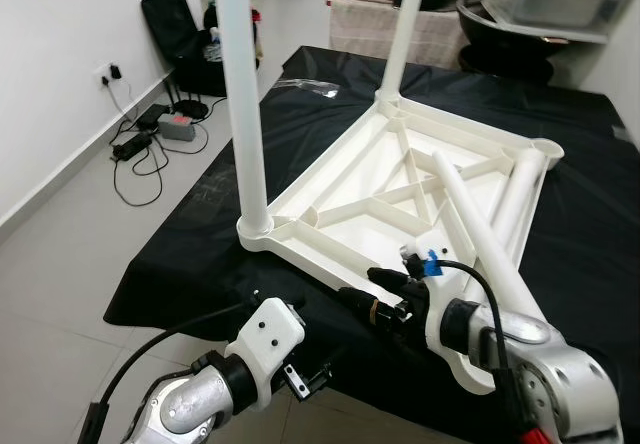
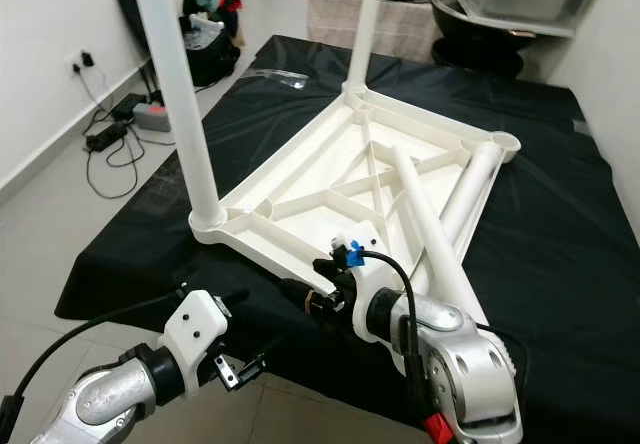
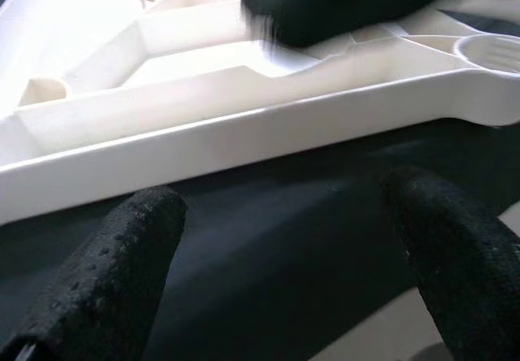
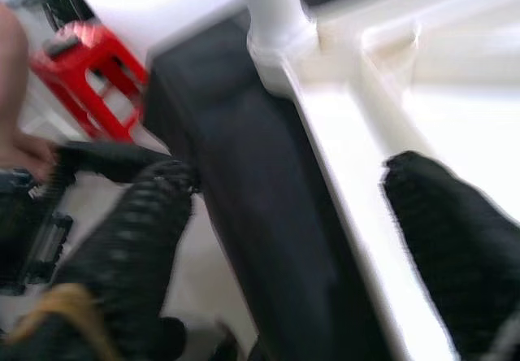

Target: Building children table

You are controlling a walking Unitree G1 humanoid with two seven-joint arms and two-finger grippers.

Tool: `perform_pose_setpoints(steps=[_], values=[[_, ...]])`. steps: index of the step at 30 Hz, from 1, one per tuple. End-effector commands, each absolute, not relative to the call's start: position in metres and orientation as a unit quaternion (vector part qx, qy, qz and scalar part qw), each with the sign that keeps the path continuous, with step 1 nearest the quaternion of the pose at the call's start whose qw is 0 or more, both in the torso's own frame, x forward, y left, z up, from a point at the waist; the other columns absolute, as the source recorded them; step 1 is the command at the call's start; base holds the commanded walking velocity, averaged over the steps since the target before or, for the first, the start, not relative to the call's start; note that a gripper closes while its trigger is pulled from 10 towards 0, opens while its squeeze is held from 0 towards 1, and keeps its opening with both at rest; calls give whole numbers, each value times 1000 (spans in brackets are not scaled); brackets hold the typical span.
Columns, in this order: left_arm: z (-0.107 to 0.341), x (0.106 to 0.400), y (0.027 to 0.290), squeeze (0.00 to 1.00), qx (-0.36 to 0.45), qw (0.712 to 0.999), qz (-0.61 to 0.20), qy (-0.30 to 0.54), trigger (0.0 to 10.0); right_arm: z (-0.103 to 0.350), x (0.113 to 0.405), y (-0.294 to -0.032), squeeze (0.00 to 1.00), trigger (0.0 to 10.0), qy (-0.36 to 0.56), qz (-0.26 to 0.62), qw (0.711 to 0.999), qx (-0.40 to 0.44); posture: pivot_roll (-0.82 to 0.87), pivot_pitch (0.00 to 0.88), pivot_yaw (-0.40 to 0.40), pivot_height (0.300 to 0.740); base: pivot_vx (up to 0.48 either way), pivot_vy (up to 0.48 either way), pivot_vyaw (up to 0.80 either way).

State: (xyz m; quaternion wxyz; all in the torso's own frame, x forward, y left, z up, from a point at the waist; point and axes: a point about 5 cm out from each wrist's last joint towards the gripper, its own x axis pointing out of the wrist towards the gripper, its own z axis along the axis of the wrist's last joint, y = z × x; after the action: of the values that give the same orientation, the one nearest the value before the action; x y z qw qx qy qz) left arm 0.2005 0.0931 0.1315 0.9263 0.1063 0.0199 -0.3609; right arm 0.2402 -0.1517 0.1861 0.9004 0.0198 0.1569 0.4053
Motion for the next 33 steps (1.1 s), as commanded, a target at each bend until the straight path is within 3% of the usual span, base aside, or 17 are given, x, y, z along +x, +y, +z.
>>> perform_pose_setpoints(steps=[1, 3, 7, 10, 11, 12, 22, 33], values=[[132, 206, 98, 0, 109, 935, -338, 15, 10000, 201, 239, -160, 1000, 10000, 120, 433, 893, 19, -101, 71, -64, 740, 0, 0, 0], [134, 208, 100, 0, 112, 938, -327, 9, 10000, 207, 240, -164, 1000, 10000, 112, 440, 891, 17, -101, 71, -64, 740, 0, 0, 0], [140, 224, 110, 0, 132, 958, -256, -9, 10000, 209, 284, -200, 1000, 10000, 128, 252, 957, -64, -97, 64, -55, 740, 0, 0, 0], [142, 226, 110, 0, 133, 960, -244, -15, 10000, 206, 299, -217, 1000, 10000, 154, 161, 970, -93, -95, 60, -56, 740, 0, 0, 0], [142, 226, 107, 0, 129, 959, -253, -13, 10000, 205, 305, -224, 886, 10000, 180, 131, 969, -111, -93, 56, -55, 740, 0, 0, 0], [140, 224, 102, 0, 119, 955, -270, -7, 10000, 205, 311, -227, 0, 10000, 205, 113, 963, -132, -94, 51, -60, 740, 0, 0, 0], [130, 208, 83, 0, 77, 934, -348, 16, 10000, 206, 322, -230, 0, 10000, 299, 98, 943, -109, -84, 29, -89, 740, 0, 0, 0], [127, 202, 78, 0, 65, 932, -356, 21, 10000, 207, 328, -253, 0, 10000, 355, 46, 929, -100, -91, 33, -110, 740, 0, 0, 0]])
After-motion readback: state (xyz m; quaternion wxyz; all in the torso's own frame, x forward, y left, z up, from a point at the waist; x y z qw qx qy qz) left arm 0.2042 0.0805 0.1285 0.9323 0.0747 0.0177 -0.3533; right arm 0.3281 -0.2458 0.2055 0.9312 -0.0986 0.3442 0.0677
